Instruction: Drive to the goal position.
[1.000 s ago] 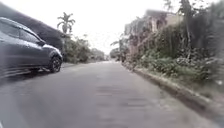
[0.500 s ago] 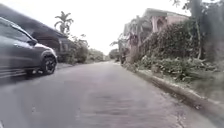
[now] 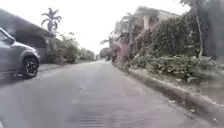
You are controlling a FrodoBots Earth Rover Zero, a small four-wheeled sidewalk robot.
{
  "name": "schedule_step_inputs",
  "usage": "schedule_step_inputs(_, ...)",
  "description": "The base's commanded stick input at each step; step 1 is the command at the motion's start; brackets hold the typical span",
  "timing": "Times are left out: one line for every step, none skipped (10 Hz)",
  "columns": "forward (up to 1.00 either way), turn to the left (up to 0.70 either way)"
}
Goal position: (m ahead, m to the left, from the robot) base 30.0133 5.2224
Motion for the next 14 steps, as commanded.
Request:
schedule_step_inputs(1.0, 0.0)
schedule_step_inputs(1.0, 0.0)
schedule_step_inputs(1.0, 0.0)
schedule_step_inputs(1.0, 0.0)
schedule_step_inputs(1.0, 0.0)
schedule_step_inputs(1.0, 0.0)
schedule_step_inputs(1.0, 0.0)
schedule_step_inputs(1.0, 0.0)
schedule_step_inputs(1.0, 0.0)
schedule_step_inputs(1.0, 0.0)
schedule_step_inputs(1.0, 0.0)
schedule_step_inputs(1.0, 0.0)
schedule_step_inputs(1.0, 0.0)
schedule_step_inputs(1.0, 0.0)
